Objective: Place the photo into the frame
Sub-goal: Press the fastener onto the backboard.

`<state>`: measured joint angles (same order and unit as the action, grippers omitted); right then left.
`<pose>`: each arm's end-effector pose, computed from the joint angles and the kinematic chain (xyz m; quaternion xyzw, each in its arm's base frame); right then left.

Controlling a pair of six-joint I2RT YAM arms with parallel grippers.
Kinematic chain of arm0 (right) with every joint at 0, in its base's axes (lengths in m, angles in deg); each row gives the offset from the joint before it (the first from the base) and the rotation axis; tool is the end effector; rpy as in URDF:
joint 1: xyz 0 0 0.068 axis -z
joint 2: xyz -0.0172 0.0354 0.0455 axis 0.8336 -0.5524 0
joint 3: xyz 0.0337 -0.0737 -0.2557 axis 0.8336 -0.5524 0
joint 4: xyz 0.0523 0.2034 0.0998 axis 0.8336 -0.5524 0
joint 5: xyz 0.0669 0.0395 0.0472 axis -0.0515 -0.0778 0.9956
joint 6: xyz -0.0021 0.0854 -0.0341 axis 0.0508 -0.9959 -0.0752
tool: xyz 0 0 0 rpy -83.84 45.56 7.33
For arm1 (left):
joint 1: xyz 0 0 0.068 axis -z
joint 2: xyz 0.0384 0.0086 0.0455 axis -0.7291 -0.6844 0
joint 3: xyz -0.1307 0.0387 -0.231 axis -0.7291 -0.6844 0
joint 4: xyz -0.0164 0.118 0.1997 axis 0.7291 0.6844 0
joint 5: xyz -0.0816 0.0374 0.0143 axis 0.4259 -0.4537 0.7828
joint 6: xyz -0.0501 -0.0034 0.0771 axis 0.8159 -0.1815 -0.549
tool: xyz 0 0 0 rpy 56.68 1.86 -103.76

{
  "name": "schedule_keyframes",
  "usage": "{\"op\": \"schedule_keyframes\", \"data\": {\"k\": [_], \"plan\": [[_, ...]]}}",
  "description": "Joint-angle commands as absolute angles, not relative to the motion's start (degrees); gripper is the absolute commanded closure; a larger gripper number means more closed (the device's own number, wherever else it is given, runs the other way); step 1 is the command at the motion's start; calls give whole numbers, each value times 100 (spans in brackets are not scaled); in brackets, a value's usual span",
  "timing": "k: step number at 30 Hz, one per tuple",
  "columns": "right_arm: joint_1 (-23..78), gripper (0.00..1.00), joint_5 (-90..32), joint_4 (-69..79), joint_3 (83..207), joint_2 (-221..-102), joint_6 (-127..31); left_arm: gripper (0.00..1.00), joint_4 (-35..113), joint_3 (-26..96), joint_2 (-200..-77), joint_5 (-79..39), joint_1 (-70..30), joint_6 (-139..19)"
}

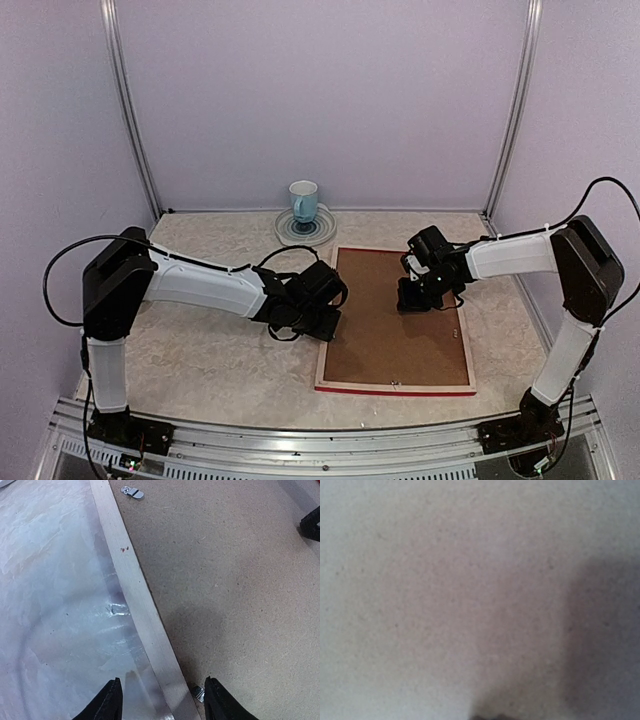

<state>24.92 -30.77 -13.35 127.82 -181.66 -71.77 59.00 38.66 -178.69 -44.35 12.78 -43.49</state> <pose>0.2870 0.1855 0.1288 -0.0192 0.9687 0.1659 0.1838 0.2313 -0.3483 0.1273 0.2188 0.9257 -0.0941 0.2937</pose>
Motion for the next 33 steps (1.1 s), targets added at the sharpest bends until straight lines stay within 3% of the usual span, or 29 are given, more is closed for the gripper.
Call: {"op": "schedule_keyframes", "data": {"k": [1, 18, 28, 33], "plan": [[2434, 89, -3122, -1434, 12738, -18333, -7149, 44, 6011, 4009, -17979, -4316, 1311, -4403], [2432, 89, -3122, -1419, 12690, -18298, -7146, 49, 6226, 4062, -18149, -4320, 1351, -4386], [2435, 89, -3114, -1428, 12692, -18298, -7150, 62, 6145, 4036, -18158, -4188, 1363, -4395], [2434, 89, -3126, -1458, 12720, -18282, -7146, 73, 6125, 4049, -18166, -4129, 1358, -4391]]}}
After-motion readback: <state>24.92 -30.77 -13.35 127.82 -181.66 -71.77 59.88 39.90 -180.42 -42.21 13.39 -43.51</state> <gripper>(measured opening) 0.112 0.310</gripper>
